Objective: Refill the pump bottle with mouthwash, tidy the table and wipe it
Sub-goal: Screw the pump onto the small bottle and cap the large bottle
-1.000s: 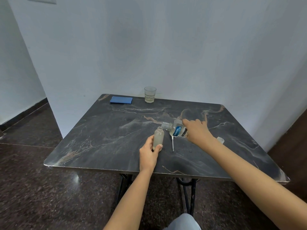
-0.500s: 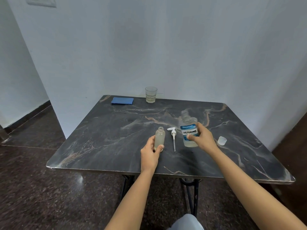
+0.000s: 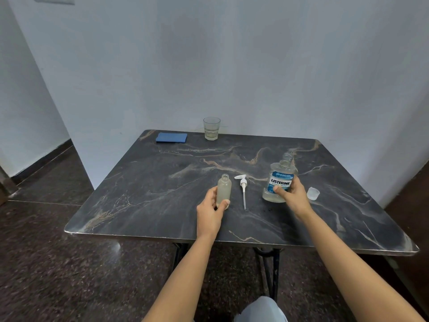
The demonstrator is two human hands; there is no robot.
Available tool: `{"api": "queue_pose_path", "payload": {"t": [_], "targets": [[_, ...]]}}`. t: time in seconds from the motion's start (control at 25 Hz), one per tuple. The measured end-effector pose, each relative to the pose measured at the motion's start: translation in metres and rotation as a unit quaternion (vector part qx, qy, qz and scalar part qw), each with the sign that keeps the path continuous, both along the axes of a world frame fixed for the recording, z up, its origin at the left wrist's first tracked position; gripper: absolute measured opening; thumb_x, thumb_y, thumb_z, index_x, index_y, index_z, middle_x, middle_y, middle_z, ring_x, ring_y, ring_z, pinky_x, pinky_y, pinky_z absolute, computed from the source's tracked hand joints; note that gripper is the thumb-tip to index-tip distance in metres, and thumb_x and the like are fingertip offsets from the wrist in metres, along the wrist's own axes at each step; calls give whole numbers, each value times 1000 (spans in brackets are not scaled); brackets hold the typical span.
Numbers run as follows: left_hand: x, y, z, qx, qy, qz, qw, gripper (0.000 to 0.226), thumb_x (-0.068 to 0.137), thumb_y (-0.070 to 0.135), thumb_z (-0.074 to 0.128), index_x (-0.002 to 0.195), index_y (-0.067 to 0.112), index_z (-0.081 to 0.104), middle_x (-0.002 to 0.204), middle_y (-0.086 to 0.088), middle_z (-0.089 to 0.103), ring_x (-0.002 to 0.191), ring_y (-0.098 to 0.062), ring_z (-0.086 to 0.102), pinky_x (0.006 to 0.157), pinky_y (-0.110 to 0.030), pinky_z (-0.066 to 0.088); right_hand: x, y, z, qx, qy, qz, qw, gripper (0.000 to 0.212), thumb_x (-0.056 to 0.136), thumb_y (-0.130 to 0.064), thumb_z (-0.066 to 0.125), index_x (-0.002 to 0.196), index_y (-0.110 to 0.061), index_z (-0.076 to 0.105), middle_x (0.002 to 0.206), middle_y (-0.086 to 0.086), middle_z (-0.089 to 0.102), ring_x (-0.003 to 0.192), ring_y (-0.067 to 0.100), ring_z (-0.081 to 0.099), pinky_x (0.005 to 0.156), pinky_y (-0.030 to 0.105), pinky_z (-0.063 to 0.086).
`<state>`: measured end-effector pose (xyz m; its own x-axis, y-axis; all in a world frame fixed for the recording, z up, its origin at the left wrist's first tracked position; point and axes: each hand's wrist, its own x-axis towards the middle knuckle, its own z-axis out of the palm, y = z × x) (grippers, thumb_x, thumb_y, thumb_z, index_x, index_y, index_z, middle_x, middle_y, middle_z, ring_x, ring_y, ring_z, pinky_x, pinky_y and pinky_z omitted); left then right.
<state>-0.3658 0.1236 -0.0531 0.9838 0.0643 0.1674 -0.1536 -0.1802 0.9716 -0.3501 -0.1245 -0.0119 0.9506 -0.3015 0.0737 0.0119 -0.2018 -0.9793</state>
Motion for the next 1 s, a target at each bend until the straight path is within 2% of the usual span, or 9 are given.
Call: {"api": "queue_pose_path", "payload": {"t": [0.12, 0.24, 0.36, 0.44, 0.48, 0.56, 0.72, 0.8, 1.0], "targets": [[0, 0, 0, 0, -3, 1, 1000, 44, 89, 21, 68, 131, 24, 55, 118, 7, 67, 104, -1, 63, 83, -8, 46, -2, 0, 0, -27, 6, -28, 999, 55, 79, -10, 75, 124, -15, 45, 120, 3, 59, 117, 24, 57, 99, 39, 47], [-1, 0, 2, 0, -4, 3, 1000, 44, 89, 19, 68, 130, 23, 56, 117, 6, 66, 102, 0, 62, 80, -3, 44, -23, 16, 0, -90, -32, -162, 982, 72, 75, -15, 80, 133, -7, 38, 129, 10, 52, 120, 23, 49, 104, 42, 41], [1, -1, 1, -3, -4, 1, 1000, 44, 89, 19, 68, 130, 24, 55, 118, 8, 65, 104, 0, 61, 81, -2, 43, -47, 51, -4, -245, -193, -279, 908, 43, 80, -8, 69, 117, -1, 49, 115, 15, 50, 109, 28, 44, 95, 41, 39], [1, -1, 1, -5, -3, 2, 1000, 43, 88, 19, 69, 129, 25, 55, 118, 9, 65, 102, 2, 61, 81, -4, 44, -41, 70, -2, -362, -280, -170, 873, 26, 81, -2, 62, 107, -3, 56, 105, 13, 53, 100, 24, 46, 87, 35, 41], [1, -1, 1, -6, -4, 2, 1000, 43, 88, 20, 69, 129, 24, 55, 118, 9, 65, 103, 2, 61, 81, -5, 44, -30, 76, 3, -409, -267, -93, 868, 23, 83, -1, 59, 106, -5, 58, 103, 11, 54, 97, 22, 47, 85, 34, 43], [2, 0, 0, -3, -2, 0, 1000, 45, 88, 21, 69, 131, 24, 55, 119, 8, 65, 105, 0, 61, 82, -7, 46, -1, 85, 8, -457, -136, 7, 879, 25, 91, -8, 51, 116, -10, 56, 111, 11, 50, 103, 24, 47, 87, 36, 46], [1, -1, -1, -4, -6, 0, 1000, 45, 88, 20, 70, 130, 23, 55, 120, 7, 65, 106, 0, 62, 86, -8, 46, 47, 92, 5, -469, 104, 53, 875, 36, 98, -20, 42, 133, -16, 49, 127, 20, 46, 119, 39, 42, 98, 46, 39], [1, -1, 1, -8, -6, -1, 1000, 44, 87, 18, 70, 128, 24, 56, 119, 8, 65, 104, 4, 61, 83, -4, 44, 58, 93, 3, -465, 133, 54, 873, 34, 97, -20, 44, 129, -16, 54, 124, 20, 53, 116, 37, 49, 92, 44, 46], [2, -1, -1, -7, -4, -2, 1000, 46, 87, 20, 70, 130, 25, 55, 121, 7, 65, 108, -1, 61, 84, -5, 44, 60, 95, 2, -471, 93, 25, 877, 18, 93, -16, 53, 107, -8, 62, 106, 15, 66, 96, 30, 64, 79, 40, 55]]}}
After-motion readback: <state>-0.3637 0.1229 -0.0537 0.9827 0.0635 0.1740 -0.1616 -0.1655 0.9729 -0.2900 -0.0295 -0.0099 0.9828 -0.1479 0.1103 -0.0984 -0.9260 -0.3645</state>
